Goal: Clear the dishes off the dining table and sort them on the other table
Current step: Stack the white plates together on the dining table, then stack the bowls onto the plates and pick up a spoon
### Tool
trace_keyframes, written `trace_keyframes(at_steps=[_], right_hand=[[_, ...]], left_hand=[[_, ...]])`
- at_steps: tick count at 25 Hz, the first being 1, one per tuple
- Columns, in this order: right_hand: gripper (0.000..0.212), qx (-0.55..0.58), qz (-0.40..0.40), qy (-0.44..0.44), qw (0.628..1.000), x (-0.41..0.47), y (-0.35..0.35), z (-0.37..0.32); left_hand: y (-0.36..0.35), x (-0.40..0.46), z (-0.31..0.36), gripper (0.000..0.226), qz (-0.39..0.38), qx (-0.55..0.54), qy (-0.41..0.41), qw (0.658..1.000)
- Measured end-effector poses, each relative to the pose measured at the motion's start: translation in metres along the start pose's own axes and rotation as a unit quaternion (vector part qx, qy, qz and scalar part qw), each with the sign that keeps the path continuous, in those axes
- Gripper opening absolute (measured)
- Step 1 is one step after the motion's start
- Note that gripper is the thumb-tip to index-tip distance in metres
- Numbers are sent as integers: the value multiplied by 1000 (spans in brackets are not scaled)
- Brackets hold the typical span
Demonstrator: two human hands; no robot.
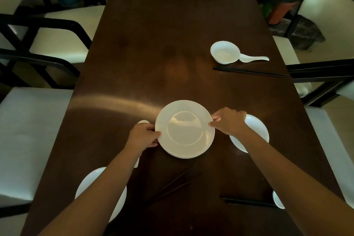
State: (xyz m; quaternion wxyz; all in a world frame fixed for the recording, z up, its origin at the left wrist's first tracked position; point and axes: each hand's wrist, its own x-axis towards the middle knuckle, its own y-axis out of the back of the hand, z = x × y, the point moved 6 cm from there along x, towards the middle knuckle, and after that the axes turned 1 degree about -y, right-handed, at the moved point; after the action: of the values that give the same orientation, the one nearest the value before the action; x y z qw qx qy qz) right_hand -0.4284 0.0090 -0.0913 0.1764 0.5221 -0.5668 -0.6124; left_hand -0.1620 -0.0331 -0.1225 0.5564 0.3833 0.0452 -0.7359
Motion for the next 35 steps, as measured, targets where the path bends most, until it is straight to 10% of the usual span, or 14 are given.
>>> trace_keyframes(at_steps=[5,16,26,35], right_hand=[[22,-30,74,23,997,-22,6,-10],[31,-54,122,280,951,-168,-50,-147],[32,94,-79,179,976,-188,-126,-200],[36,223,45,139,964,-154,-52,-156]], left_hand=[[5,-10,9,17,-7,139,-56,989],[93,-126,-21,32,113,444,-380,804],[130,-123,-116,54,70,381,-150,910],[103,-111,-17,47,102,288,-241,921]])
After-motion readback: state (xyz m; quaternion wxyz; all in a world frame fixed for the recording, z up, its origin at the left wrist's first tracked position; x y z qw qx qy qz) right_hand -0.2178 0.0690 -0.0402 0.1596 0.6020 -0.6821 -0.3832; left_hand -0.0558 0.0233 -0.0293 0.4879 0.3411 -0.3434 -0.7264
